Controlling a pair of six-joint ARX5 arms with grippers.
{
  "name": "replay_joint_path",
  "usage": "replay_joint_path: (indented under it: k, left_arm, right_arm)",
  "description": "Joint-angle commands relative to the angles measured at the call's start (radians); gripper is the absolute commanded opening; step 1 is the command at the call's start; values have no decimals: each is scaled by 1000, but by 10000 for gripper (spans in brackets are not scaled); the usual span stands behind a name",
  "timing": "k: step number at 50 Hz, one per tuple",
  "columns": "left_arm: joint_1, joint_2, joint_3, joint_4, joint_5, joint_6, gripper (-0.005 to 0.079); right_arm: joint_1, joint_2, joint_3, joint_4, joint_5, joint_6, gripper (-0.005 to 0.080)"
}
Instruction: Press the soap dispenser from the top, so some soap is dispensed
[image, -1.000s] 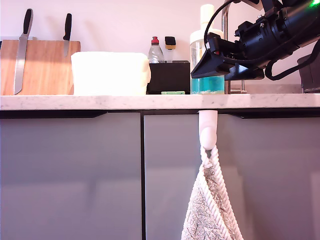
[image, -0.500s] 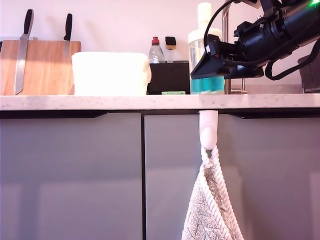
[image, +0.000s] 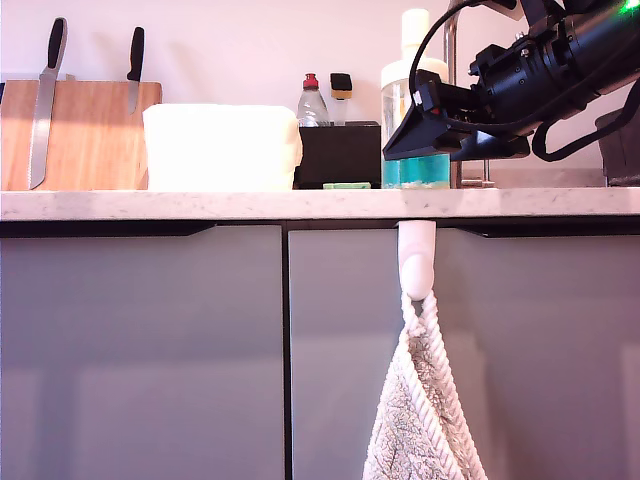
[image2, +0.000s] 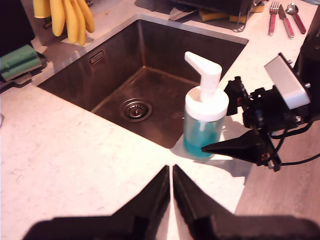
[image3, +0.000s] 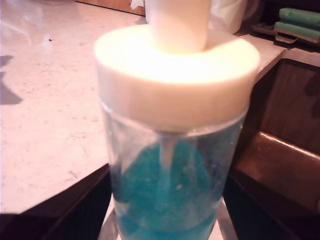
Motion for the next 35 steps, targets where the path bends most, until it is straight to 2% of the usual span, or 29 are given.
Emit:
replay_joint_path:
  k: [1, 20, 35]
  left_arm:
    - [0, 10, -2, 5, 14, 4, -23]
    - [-1, 10, -2, 6, 40, 4, -23]
    - [-1, 10, -2, 6, 41, 4, -23]
  right_arm:
    - [6, 8, -1, -18, -21, 11, 598]
    - [7, -16, 3, -56, -7, 29, 598]
    - [11, -18, 27, -158, -2, 29, 601]
